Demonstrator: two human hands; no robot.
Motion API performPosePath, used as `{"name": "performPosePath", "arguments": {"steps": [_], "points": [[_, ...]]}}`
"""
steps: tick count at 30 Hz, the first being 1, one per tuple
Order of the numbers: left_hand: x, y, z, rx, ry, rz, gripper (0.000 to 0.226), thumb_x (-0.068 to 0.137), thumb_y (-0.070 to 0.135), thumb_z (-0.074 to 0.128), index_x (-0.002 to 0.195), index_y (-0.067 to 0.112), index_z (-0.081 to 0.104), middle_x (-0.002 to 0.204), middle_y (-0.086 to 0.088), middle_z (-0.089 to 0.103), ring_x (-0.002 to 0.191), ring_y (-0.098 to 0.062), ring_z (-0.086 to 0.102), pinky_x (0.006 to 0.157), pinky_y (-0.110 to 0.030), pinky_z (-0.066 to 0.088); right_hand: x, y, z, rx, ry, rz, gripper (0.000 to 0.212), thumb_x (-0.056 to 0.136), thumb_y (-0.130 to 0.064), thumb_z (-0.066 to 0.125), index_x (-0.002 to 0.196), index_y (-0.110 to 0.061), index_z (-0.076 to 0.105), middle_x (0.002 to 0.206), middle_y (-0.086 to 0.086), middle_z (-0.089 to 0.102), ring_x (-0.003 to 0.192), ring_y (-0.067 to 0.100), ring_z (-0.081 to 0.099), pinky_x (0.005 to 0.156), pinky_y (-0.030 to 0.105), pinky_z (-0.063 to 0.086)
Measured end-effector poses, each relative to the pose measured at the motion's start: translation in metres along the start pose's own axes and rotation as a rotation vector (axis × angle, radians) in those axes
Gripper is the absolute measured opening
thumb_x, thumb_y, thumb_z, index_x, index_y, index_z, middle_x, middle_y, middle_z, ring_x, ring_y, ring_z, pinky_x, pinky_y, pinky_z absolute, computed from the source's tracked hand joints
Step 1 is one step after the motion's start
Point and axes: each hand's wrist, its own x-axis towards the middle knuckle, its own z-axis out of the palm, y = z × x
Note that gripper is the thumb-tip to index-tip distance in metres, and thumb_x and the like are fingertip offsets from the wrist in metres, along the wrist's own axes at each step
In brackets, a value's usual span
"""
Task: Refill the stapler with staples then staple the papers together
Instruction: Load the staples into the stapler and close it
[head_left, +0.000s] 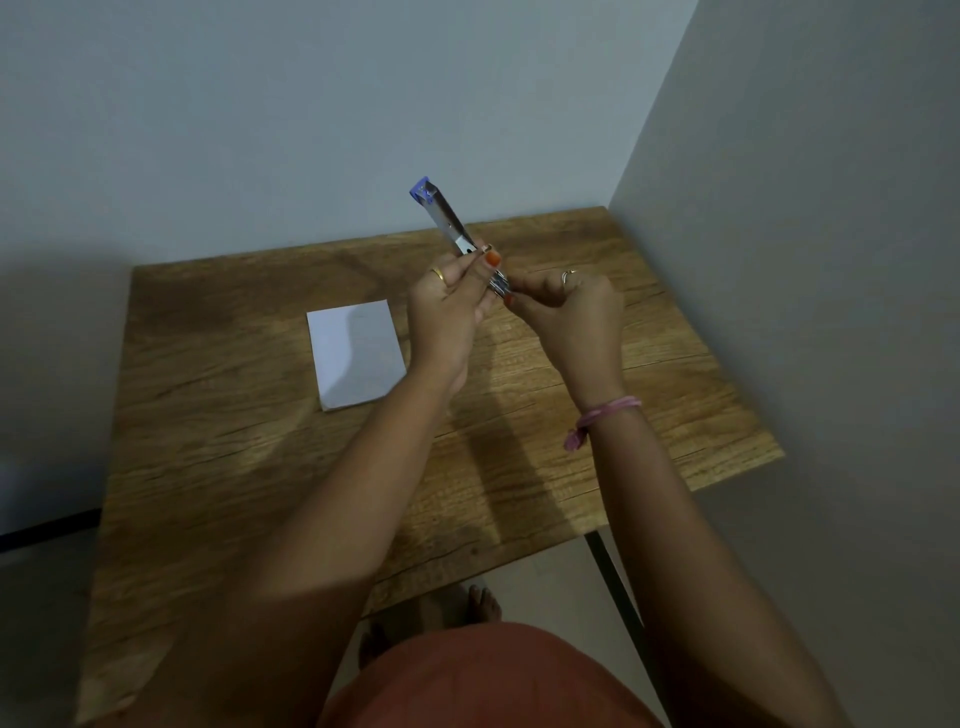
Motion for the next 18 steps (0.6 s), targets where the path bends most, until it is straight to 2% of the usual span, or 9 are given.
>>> {"name": "performPosePath", "arguments": {"steps": [6, 10, 12, 14, 18], "points": [[0.002, -0.001, 0.0, 0.014, 0.019, -0.02, 0.026, 0.091, 0.009, 0.061, 0.114, -0.002, 0.062, 0.12, -0.024, 0.062, 0.107, -0.021, 0.063, 0.077, -0.022, 0.055, 0.006, 0.008, 0.0, -0.08, -0.022, -0.023, 0.015, 0.078, -0.01, 0.075, 0.09, -0.019, 0.077, 0.081, -0.009, 0.073, 0.072, -0.004, 0.064, 0.068, 0.007, 0.047], [0.002, 0.0, 0.0, -0.001, 0.036, -0.038, 0.026, 0.091, 0.009, 0.062, 0.115, -0.002, 0.063, 0.123, -0.023, 0.06, 0.108, -0.021, 0.063, 0.075, -0.021, 0.055, 0.008, 0.009, 0.0, -0.182, -0.063, -0.098, 0.015, 0.08, -0.012, 0.074, 0.094, -0.019, 0.077, 0.09, -0.002, 0.076, 0.082, 0.004, 0.067, 0.079, 0.014, 0.049], [0.002, 0.002, 0.0, -0.006, 0.035, -0.042, 0.023, 0.091, 0.009, 0.062, 0.111, 0.0, 0.064, 0.122, -0.023, 0.061, 0.108, -0.021, 0.063, 0.076, -0.021, 0.055, 0.008, 0.01, -0.001, -0.271, -0.102, -0.162, 0.015, 0.083, -0.016, 0.071, 0.097, -0.018, 0.076, 0.093, 0.002, 0.076, 0.088, 0.013, 0.07, 0.085, 0.027, 0.05], [0.003, 0.004, 0.0, 0.001, 0.021, -0.038, 0.017, 0.091, 0.009, 0.062, 0.107, 0.003, 0.065, 0.121, -0.024, 0.061, 0.11, -0.021, 0.062, 0.079, -0.022, 0.056, 0.009, 0.011, -0.004, -0.331, -0.142, -0.227, 0.017, 0.086, -0.017, 0.068, 0.101, -0.018, 0.075, 0.096, 0.004, 0.076, 0.09, 0.019, 0.069, 0.084, 0.038, 0.05], [0.005, 0.01, -0.002, 0.024, 0.014, -0.047, 0.017, 0.091, 0.011, 0.062, 0.105, 0.003, 0.065, 0.11, -0.018, 0.064, 0.105, -0.02, 0.064, 0.087, -0.028, 0.056, 0.015, 0.012, -0.016, -0.238, -0.286, -0.228, 0.025, 0.089, -0.008, 0.059, 0.109, -0.016, 0.073, 0.094, 0.002, 0.075, 0.084, 0.014, 0.067, 0.078, 0.037, 0.054]]}}
